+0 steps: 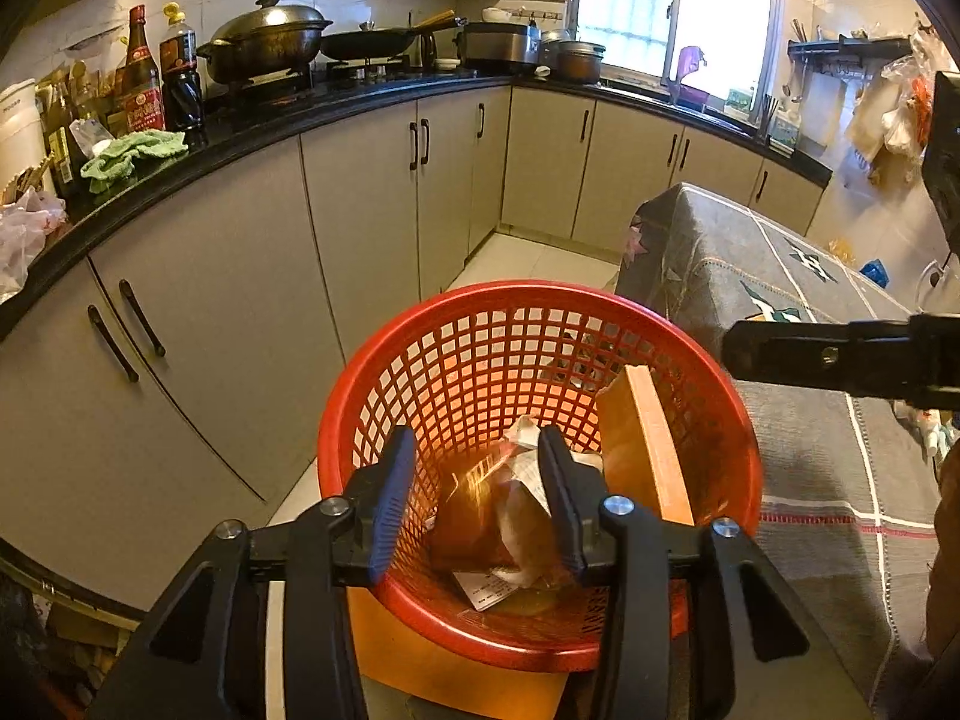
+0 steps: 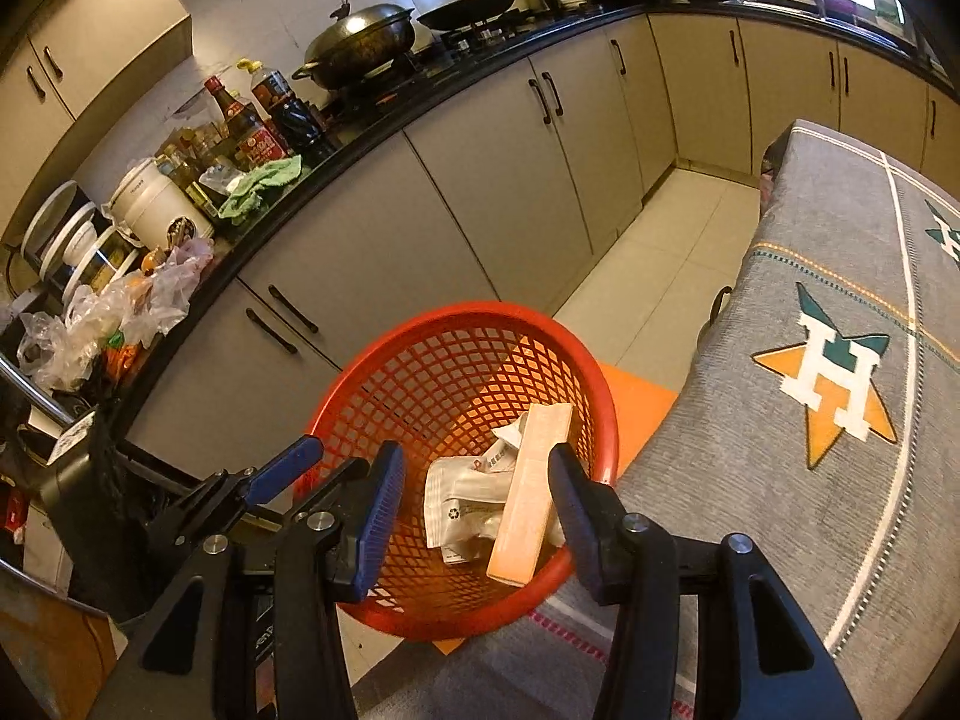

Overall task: Collect trash
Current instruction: 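Open both grippers to drop the snack bag and orange box into the basket, then move both grippers back to the table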

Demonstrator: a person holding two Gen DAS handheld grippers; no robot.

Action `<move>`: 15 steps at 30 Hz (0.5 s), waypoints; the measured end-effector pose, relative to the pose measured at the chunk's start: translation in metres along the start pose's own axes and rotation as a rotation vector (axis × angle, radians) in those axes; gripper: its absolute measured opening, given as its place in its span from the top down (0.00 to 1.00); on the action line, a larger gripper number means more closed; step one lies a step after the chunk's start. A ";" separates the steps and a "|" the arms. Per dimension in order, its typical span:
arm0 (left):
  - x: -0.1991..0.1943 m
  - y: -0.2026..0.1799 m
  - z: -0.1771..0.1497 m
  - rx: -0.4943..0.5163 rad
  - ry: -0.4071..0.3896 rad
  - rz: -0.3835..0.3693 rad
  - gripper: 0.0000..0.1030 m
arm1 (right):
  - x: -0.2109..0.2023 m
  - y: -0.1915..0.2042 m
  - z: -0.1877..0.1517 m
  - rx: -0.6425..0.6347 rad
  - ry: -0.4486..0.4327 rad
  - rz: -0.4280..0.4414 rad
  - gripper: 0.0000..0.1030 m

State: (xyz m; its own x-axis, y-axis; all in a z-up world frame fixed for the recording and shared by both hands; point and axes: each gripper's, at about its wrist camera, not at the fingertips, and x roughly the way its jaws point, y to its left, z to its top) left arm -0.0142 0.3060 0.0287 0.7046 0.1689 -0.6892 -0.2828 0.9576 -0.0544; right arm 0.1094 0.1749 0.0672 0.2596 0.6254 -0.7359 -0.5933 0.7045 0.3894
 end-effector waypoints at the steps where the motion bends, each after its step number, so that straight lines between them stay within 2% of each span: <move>1: -0.002 -0.001 0.000 0.002 -0.003 0.000 0.58 | -0.004 -0.001 -0.001 0.000 -0.005 0.001 0.47; 10: -0.026 -0.023 0.001 0.028 -0.033 -0.005 0.54 | -0.047 -0.017 -0.021 0.031 -0.043 -0.001 0.47; 15: -0.044 -0.047 -0.002 0.056 -0.043 -0.027 0.50 | -0.087 -0.042 -0.041 0.080 -0.087 -0.015 0.47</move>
State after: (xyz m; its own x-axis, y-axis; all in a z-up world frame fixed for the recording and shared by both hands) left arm -0.0335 0.2529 0.0604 0.7393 0.1518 -0.6561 -0.2272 0.9734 -0.0308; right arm 0.0805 0.0772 0.0918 0.3354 0.6391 -0.6921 -0.5271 0.7362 0.4244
